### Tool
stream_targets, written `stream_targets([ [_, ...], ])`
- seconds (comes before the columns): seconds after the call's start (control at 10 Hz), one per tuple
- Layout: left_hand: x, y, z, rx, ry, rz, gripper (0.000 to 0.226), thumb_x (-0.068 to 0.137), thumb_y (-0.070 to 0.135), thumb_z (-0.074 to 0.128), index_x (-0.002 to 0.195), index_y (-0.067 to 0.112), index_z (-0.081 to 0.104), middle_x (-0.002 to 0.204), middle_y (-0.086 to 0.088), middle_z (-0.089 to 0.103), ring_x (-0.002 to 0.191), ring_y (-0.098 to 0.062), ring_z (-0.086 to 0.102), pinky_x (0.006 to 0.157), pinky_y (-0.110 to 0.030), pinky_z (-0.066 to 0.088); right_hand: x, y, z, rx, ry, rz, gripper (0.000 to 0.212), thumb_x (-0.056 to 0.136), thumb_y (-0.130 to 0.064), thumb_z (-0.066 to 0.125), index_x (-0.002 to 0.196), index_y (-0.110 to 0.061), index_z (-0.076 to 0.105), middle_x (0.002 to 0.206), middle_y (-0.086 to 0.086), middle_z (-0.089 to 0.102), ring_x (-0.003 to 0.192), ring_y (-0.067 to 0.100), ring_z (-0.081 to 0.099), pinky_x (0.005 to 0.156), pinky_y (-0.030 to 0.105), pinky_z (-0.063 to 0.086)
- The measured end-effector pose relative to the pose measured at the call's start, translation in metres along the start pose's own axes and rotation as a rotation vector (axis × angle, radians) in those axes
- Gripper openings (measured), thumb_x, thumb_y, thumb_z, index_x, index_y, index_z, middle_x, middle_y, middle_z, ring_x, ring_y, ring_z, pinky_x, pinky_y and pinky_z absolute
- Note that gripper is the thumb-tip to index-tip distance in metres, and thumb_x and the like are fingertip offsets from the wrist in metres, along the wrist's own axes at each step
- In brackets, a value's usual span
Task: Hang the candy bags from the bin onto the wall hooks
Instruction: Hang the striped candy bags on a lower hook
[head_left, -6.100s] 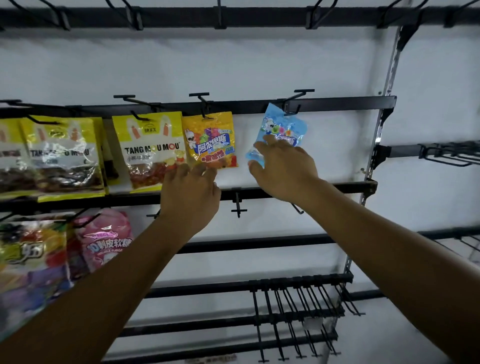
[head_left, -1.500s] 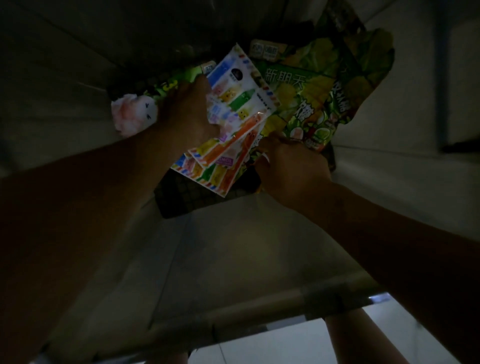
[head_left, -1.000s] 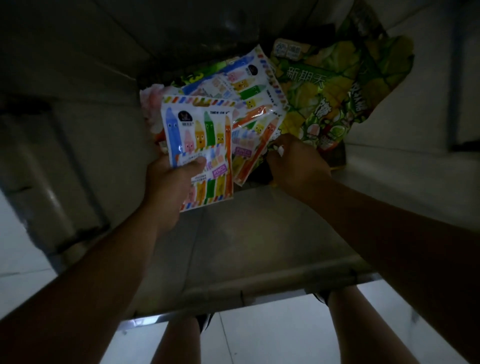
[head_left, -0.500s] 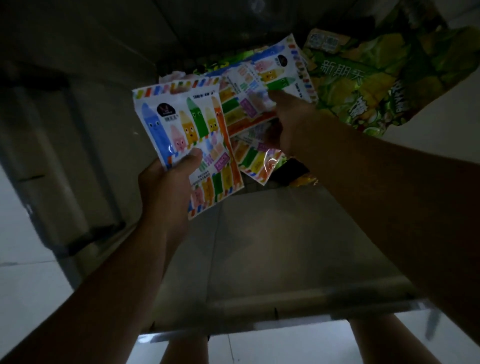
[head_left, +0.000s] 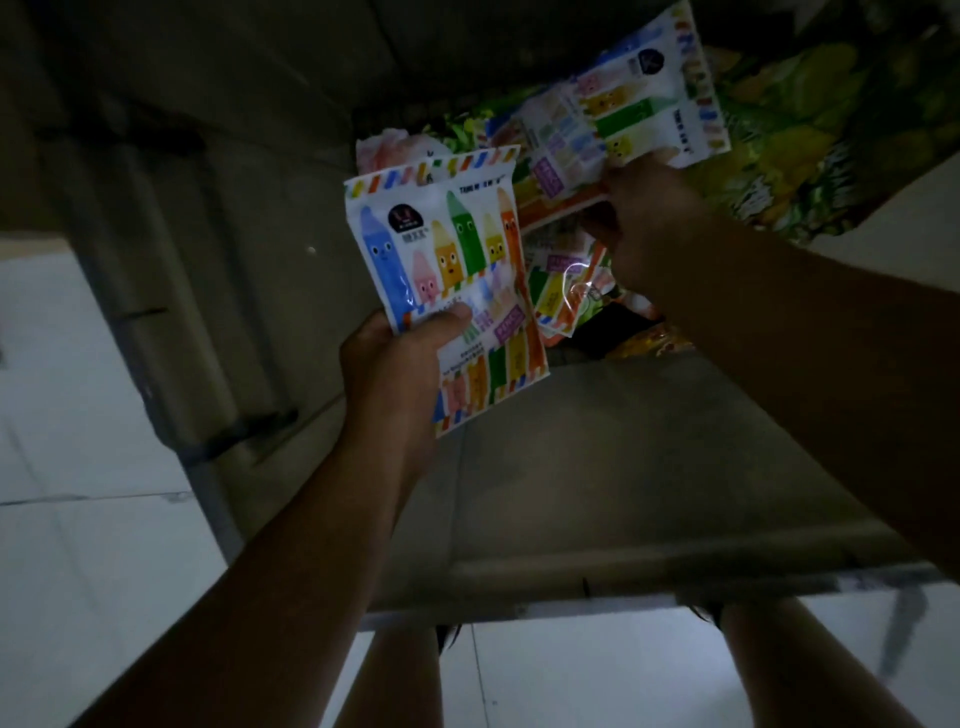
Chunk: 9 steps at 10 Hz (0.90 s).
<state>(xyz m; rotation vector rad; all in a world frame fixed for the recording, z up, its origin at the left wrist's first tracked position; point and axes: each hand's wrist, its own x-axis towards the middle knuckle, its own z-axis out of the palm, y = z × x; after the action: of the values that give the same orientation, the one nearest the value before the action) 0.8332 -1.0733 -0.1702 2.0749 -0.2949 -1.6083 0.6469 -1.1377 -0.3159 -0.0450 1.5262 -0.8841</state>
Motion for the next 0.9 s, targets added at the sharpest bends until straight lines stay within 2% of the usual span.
stream_targets([
  [0.1,-0.014,0.014,0.003,0.015,0.025,-0.003,0.019,0.081,0.006,0.074,0.094,0.020,0.073,0.096,-0.005,0.077,0.086,-0.024,0.074,0.081,-0.051,0.059,-0.043,-0.034,-0.004,-0.093,0.114,-0.048,0.031,0.107,-0.013,0.037,0.134,0.000,0.046,0.103,0.010,0.060,0.089,0.016,0.066,0.068,0.034,0.060],
  [0.2,-0.029,0.027,-0.002,0.003,-0.064,-0.004,0.020,0.085,0.009,0.069,0.100,0.021,0.070,0.096,-0.002,0.077,0.083,-0.021,0.075,0.078,-0.047,0.060,-0.078,-0.056,-0.018,-0.191,0.156,-0.223,0.039,0.098,-0.007,0.056,0.136,0.000,0.048,0.117,0.013,0.064,0.093,0.020,0.069,0.067,0.025,0.060],
  [0.3,-0.050,0.046,-0.010,-0.005,-0.243,0.026,0.021,0.090,0.019,0.065,0.111,0.023,0.067,0.105,0.000,0.076,0.094,-0.020,0.073,0.084,-0.044,0.058,-0.108,-0.081,-0.025,-0.304,0.142,-0.244,0.036,0.095,-0.006,0.059,0.131,-0.006,0.056,0.122,0.012,0.066,0.107,0.026,0.067,0.087,0.043,0.058],
  [0.4,-0.073,0.066,-0.017,-0.005,-0.340,0.071,0.036,0.089,0.025,0.065,0.124,0.021,0.064,0.116,-0.001,0.073,0.104,-0.022,0.071,0.090,-0.045,0.056,-0.142,-0.105,-0.029,-0.358,0.125,-0.241,0.024,0.096,-0.004,0.055,0.119,-0.001,0.062,0.117,0.017,0.068,0.107,0.031,0.067,0.090,0.054,0.054],
  [0.5,-0.101,0.088,-0.026,-0.013,-0.365,0.151,0.031,0.092,0.015,0.059,0.122,0.021,0.063,0.114,0.002,0.073,0.102,-0.019,0.071,0.083,-0.038,0.059,-0.185,-0.130,-0.027,-0.419,0.076,-0.288,0.022,0.103,-0.017,0.047,0.112,-0.009,0.064,0.109,0.009,0.072,0.099,0.025,0.071,0.086,0.050,0.057],
  [0.6,-0.132,0.112,-0.036,-0.050,-0.378,0.210,0.025,0.093,0.009,0.056,0.110,0.024,0.067,0.108,0.005,0.075,0.099,-0.017,0.072,0.075,-0.031,0.060,-0.225,-0.157,-0.021,-0.405,0.013,-0.306,0.022,0.104,-0.024,0.047,0.110,-0.012,0.065,0.102,0.004,0.074,0.090,0.018,0.073,0.076,0.041,0.059],
  [0.7,-0.167,0.143,-0.048,-0.123,-0.367,0.260,0.024,0.088,0.010,0.056,0.105,0.022,0.069,0.103,0.004,0.076,0.096,-0.016,0.073,0.072,-0.030,0.060,-0.268,-0.189,-0.009,-0.345,0.000,-0.340,0.021,0.103,-0.026,0.049,0.104,-0.013,0.066,0.095,0.002,0.075,0.084,0.017,0.074,0.071,0.038,0.060],
  [0.8,-0.202,0.179,-0.061,-0.146,-0.397,0.328,0.025,0.093,0.015,0.053,0.103,0.025,0.073,0.107,0.003,0.076,0.100,-0.018,0.072,0.075,-0.033,0.060,-0.313,-0.222,0.006,-0.295,-0.024,-0.371,0.026,0.101,-0.031,0.052,0.105,-0.011,0.068,0.095,0.002,0.076,0.085,0.019,0.074,0.069,0.036,0.062],
  [0.9,-0.241,0.220,-0.072,-0.165,-0.435,0.408,0.025,0.088,0.021,0.055,0.107,0.024,0.071,0.107,0.003,0.075,0.101,-0.018,0.072,0.075,-0.032,0.060,-0.358,-0.256,0.022,-0.265,-0.036,-0.438,0.024,0.100,-0.031,0.054,0.098,-0.013,0.069,0.093,0.002,0.077,0.085,0.021,0.075,0.069,0.038,0.062],
])
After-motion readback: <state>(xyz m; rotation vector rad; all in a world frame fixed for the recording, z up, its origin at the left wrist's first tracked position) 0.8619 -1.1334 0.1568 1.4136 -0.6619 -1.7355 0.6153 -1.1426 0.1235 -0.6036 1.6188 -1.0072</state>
